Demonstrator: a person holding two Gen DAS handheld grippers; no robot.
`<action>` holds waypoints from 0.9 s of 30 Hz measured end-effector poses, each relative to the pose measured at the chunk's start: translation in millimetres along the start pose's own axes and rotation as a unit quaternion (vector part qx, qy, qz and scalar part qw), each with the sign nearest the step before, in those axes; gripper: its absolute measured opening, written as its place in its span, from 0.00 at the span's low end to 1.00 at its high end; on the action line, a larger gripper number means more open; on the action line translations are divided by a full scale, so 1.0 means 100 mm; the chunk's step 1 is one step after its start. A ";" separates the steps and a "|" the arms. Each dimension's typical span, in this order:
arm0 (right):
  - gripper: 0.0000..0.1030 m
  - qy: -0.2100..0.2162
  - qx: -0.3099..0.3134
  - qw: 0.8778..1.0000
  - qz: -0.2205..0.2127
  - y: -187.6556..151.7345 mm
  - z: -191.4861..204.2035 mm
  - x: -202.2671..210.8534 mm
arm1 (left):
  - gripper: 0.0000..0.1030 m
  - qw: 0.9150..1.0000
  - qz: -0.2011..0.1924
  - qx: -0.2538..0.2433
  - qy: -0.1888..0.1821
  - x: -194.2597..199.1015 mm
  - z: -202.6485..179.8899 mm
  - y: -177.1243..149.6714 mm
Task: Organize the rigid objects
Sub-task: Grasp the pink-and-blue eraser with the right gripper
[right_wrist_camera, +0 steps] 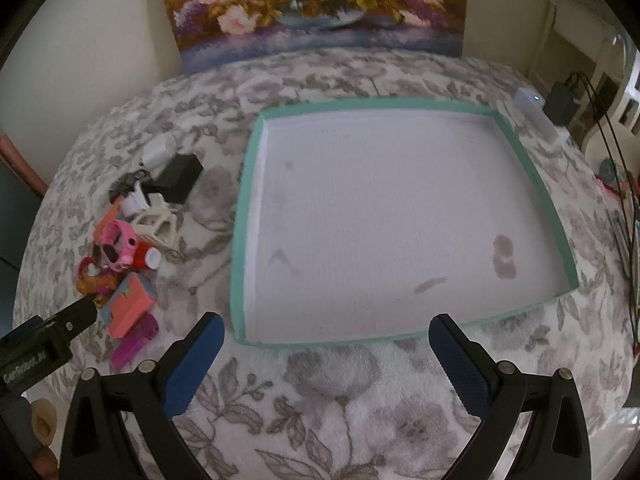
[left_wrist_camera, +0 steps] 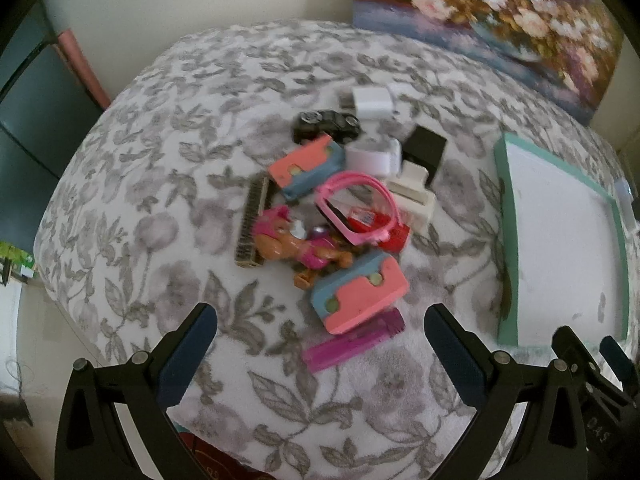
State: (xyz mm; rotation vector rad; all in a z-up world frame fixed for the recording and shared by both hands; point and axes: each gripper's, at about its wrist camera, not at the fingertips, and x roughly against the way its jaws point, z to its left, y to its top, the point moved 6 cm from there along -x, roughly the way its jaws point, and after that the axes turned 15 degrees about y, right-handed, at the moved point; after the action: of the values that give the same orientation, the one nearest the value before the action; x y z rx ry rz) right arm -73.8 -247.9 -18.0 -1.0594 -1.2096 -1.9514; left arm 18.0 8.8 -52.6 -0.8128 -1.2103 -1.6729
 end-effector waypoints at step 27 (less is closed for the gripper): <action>1.00 0.089 0.246 0.957 0.123 -0.30 1.63 -1.17 | 1.00 0.986 0.110 0.122 0.037 -0.92 0.94 -0.13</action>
State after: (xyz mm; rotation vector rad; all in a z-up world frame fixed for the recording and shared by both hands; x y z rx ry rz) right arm 11.0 -77.4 -88.4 -0.7160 -1.2986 -1.4163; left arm 42.1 126.0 -109.2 -0.6993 -1.2004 -1.3345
